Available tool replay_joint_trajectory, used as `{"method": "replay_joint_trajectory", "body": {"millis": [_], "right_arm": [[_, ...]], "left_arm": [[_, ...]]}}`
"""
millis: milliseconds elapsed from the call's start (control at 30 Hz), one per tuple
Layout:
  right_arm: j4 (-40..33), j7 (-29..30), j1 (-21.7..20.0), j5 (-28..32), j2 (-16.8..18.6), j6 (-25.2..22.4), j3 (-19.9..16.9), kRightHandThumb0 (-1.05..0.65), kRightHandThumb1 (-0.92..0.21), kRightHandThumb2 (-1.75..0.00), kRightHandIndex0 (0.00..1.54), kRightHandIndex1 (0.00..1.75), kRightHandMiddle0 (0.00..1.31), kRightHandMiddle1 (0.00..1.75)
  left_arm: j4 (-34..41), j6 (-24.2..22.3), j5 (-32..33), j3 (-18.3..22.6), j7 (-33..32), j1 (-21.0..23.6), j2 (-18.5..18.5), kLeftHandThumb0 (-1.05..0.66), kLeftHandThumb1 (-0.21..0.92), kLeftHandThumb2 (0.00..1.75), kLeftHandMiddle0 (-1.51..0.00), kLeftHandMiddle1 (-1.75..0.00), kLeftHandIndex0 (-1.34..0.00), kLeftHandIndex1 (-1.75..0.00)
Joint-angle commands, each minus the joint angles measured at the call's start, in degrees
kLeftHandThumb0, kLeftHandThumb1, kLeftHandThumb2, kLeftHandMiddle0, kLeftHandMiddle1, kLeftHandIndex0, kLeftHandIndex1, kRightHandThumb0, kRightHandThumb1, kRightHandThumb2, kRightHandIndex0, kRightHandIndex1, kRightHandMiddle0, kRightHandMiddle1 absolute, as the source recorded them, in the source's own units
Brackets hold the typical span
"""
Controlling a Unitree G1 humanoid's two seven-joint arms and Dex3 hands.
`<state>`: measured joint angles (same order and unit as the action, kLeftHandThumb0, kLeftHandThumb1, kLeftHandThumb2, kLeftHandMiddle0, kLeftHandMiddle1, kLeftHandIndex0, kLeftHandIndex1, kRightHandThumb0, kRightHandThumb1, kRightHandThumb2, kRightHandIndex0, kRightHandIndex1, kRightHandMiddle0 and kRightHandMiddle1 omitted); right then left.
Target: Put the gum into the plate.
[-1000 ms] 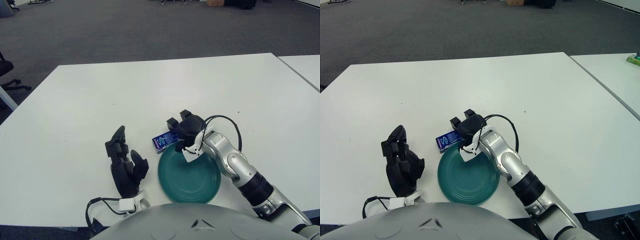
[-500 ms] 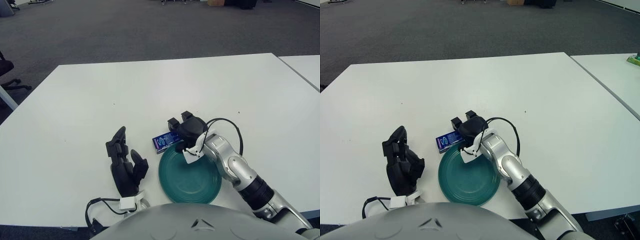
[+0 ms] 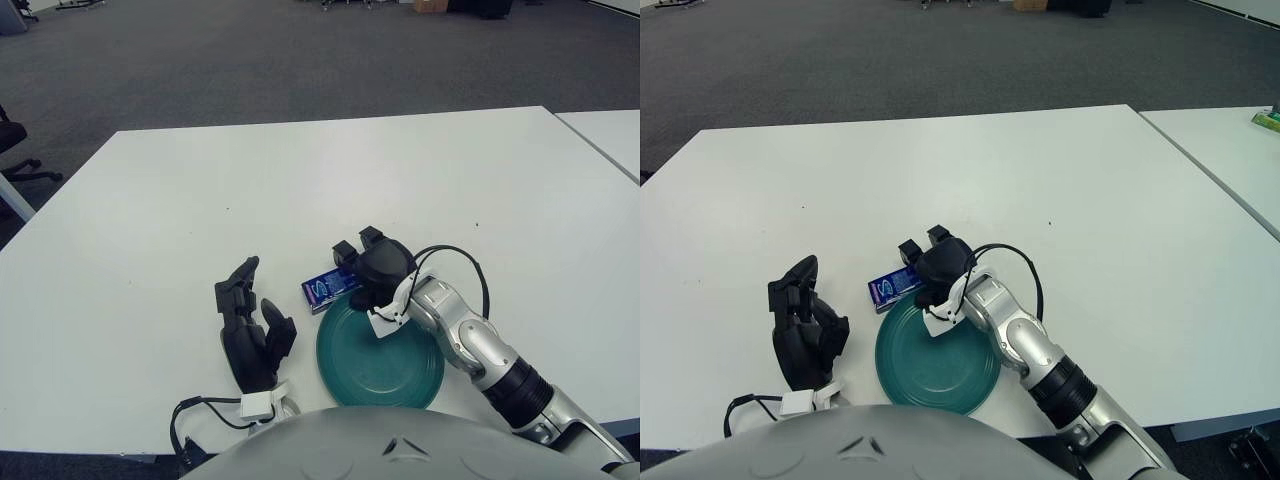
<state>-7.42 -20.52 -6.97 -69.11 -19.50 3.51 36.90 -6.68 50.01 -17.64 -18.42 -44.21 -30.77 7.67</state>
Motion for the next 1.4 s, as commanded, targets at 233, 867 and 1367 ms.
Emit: {"method": "replay_joint_trajectory", "body": {"millis": [233,867,1367], "right_arm": [[5.1,-2.2,-0.9,-1.6,-2.2,-0.1,2.4,-0.38,-0.76,-0.73,0.00,1.75,0.28,1.75],[-3.9,-14.7,-8.2,4.1,-0.7,-1.7,-1.6,-0.79,-0.88,-0.53,0.05,1.75,0.02,1.21],[-4.0,-15.6,-11.7,2.1,0.2,-2.3,-2.1,-0.81,-0.92,-0.49,0.03,1.47,0.00,0.74]], "left_arm": [[1.8,-0.4,-5.0,-11.9,-1.1,-3.0,12.0,-0.86,0.92,0.89,-0.34,-0.57,-0.24,-1.12],[0.8,-1.6,-3.8,-11.0,0.5,-1.4,11.0,-0.88,0.92,0.86,-0.26,-0.54,-0.24,-1.13],[-1.7,0.8,-3.0,-9.0,3.5,1.7,9.4,-0.88,0.92,0.78,-0.24,-0.47,-0.12,-1.02]]}}
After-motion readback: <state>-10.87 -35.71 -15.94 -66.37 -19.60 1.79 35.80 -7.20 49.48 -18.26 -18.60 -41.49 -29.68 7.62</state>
